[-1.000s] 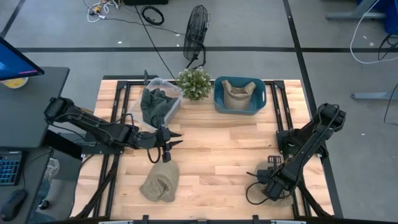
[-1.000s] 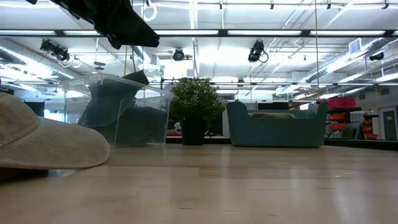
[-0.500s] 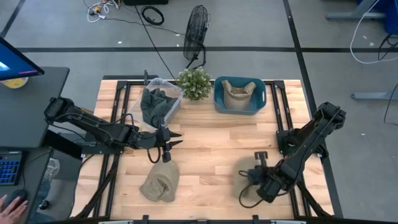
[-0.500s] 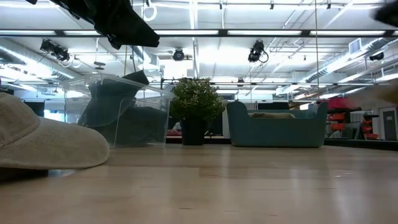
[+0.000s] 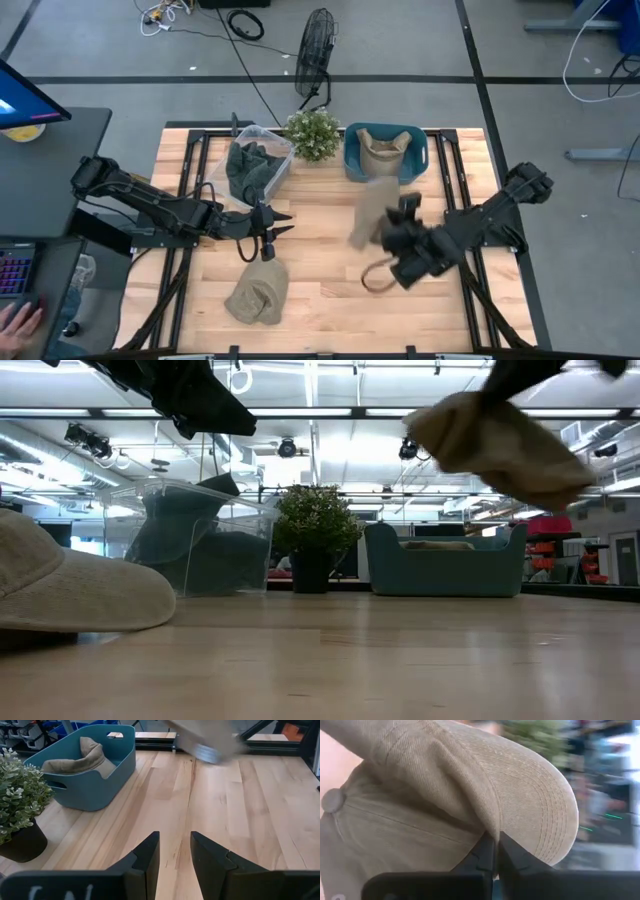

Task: Pick & Place hat
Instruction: Put the right brown cap into the blue bin

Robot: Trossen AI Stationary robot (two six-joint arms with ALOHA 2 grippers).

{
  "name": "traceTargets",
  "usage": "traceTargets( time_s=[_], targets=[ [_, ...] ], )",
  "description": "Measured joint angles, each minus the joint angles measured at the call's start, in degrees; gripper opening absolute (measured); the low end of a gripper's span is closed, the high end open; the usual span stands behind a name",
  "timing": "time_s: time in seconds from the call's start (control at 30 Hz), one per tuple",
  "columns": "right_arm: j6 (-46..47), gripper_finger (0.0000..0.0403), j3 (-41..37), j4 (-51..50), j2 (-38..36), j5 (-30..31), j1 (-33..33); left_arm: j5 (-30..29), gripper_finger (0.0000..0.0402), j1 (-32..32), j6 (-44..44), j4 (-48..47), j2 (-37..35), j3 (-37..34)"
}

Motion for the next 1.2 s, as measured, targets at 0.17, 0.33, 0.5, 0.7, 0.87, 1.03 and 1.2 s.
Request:
traceTargets(
  time_s=[0.17,0.33,0.5,0.7,0.87,1.03,1.2],
  targets=[
    [-2.1,0.0008,0.0,-6.8,0.0,11.5,-10.9,0.0,0.0115,0.0,0.0,0.0,0.0,0.0],
    [-6.9,0.0008,0.0,-6.3,0.0,16.0,-23.3,0.0,0.0115,0.0,0.0,0.0,0.0,0.0],
    [-14.5,0.0008,-2.8,0.1,-0.1,16.2,-35.7,0.0,0.0115,0.0,0.0,0.0,0.0,0.0],
    [-32.7,0.0008,-10.8,24.3,-0.1,16.0,-45.6,0.0,0.0115,0.0,0.0,0.0,0.0,0.0],
    [-52.5,0.0008,-17.9,48.2,0.0,12.8,-49.0,0.0,0.0115,0.0,0.0,0.0,0.0,0.0],
    [-56.0,0.0008,-19.8,52.3,0.0,1.4,-49.3,0.0,0.0115,0.0,0.0,0.0,0.0,0.0],
    [-56.3,0.0008,-19.9,51.8,0.0,-0.3,-49.4,0.0,0.0115,0.0,0.0,0.0,0.0,0.0]
  ],
)
